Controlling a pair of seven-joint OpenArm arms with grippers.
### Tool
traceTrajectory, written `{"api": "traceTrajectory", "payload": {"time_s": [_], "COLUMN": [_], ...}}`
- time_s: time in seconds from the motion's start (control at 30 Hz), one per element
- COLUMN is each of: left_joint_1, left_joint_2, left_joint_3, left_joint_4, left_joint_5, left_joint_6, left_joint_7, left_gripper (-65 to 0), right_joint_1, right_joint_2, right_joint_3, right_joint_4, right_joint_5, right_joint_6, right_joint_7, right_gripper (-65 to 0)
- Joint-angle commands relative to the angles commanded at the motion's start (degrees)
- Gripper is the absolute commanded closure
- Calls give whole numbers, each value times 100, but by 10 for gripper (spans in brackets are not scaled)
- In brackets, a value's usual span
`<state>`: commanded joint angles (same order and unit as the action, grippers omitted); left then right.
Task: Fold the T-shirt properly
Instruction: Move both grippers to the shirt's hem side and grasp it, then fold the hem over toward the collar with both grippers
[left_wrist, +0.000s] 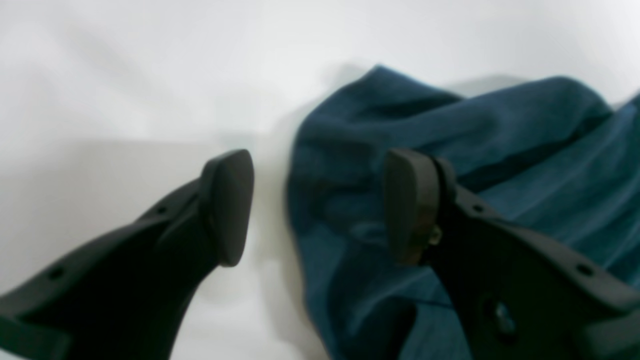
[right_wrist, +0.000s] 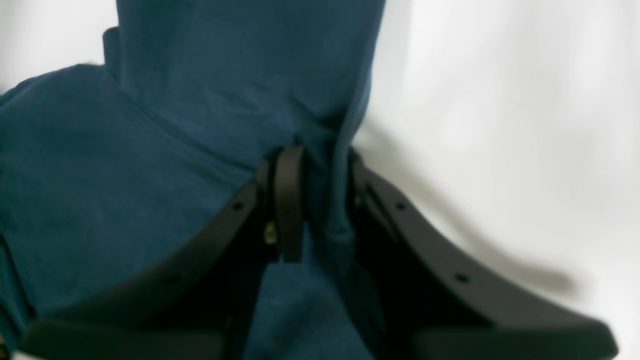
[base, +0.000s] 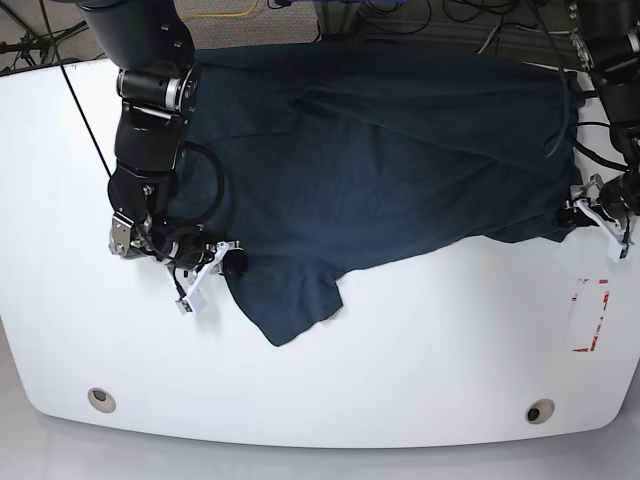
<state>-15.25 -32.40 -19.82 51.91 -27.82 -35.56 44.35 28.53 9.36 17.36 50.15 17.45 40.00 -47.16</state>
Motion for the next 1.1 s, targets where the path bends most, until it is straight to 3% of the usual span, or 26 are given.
{"api": "traceTrajectory", "payload": {"time_s": [0.27, 0.37, 0.43, 0.53, 0.77, 0.87, 1.1], "left_joint_1": [0, -26, -26, -9, -35, -70, -255], "left_joint_2": [53, 176, 246, 255, 413, 422, 422], "left_joint_3": [123, 167, 167, 176, 185, 185, 167], "left_joint_4": [-18, -18, -18, -18, 9, 62, 870], "left_joint_5": [-18, -9, -9, 0, 0, -9, -9], "left_joint_6": [-18, -18, -18, -18, -18, -18, -18], "left_joint_7": [9, 9, 9, 9, 9, 62, 668], "left_gripper": [-361, -268, -156, -79, -53, 0, 0], "right_joint_1": [-9, -9, -9, -9, -9, -9, -88], "right_joint_2": [0, 0, 0, 0, 62, 79, 88], "right_joint_3": [9, 9, 9, 9, 9, 9, 9], "right_joint_4": [18, 18, 18, 18, 26, 141, 1064], "right_joint_5": [18, 26, 26, 9, 18, 35, -9], "right_joint_6": [0, 0, 0, 0, 0, 0, 0], "right_joint_7": [-26, -26, -26, -18, -35, -79, -563], "right_gripper": [-113, -109, -108, -97, 0, 0, 0]}}
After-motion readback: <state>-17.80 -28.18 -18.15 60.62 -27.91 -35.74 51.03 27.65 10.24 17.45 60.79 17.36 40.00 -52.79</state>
